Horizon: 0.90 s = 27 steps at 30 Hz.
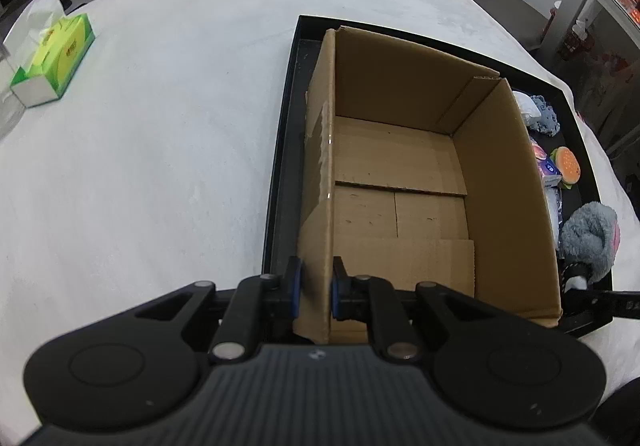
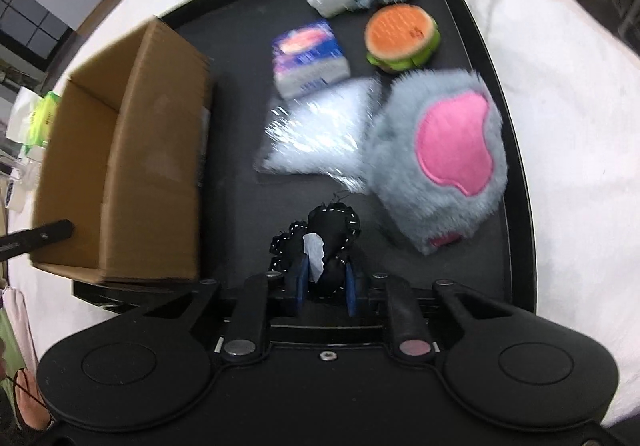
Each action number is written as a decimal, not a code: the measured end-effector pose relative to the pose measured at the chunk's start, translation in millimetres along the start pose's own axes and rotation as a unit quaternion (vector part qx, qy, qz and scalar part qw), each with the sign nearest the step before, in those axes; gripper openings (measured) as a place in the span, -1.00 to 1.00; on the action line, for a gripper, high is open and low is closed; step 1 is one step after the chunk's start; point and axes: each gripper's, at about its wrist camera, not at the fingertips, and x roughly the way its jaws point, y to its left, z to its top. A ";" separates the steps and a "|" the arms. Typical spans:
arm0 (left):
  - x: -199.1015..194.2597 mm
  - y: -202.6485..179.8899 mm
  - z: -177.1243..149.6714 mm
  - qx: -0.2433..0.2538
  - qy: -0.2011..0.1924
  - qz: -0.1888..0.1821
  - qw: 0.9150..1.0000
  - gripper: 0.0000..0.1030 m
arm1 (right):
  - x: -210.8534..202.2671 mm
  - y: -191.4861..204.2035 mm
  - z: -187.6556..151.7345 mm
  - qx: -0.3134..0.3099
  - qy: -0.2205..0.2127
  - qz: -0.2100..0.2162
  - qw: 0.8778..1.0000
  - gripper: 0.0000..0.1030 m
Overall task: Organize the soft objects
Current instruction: 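Reach the right gripper to the black scrunchie and grasp it, then carry the scrunchie into the cardboard box and open the right gripper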
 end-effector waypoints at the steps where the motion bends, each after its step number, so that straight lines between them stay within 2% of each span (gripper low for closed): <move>1: 1.0 1.2 0.0 -0.006 0.002 -0.002 1.000 -0.75 | -5.4 3.5 1.2 -0.001 -0.006 0.003 1.000 -0.64; 12: 1.1 7.4 -8.0 -0.044 -0.003 -0.021 0.999 -0.73 | -63.7 53.8 30.4 -0.058 -0.062 0.020 0.996 -0.64; 19: 1.7 11.1 -9.6 -0.054 -0.007 -0.034 0.998 -0.71 | -68.3 87.9 39.0 -0.103 -0.065 0.023 0.992 -0.63; 27: 3.1 18.9 -11.6 -0.068 -0.009 -0.047 0.997 -0.70 | -56.2 132.2 44.0 -0.145 -0.036 0.067 0.987 -0.62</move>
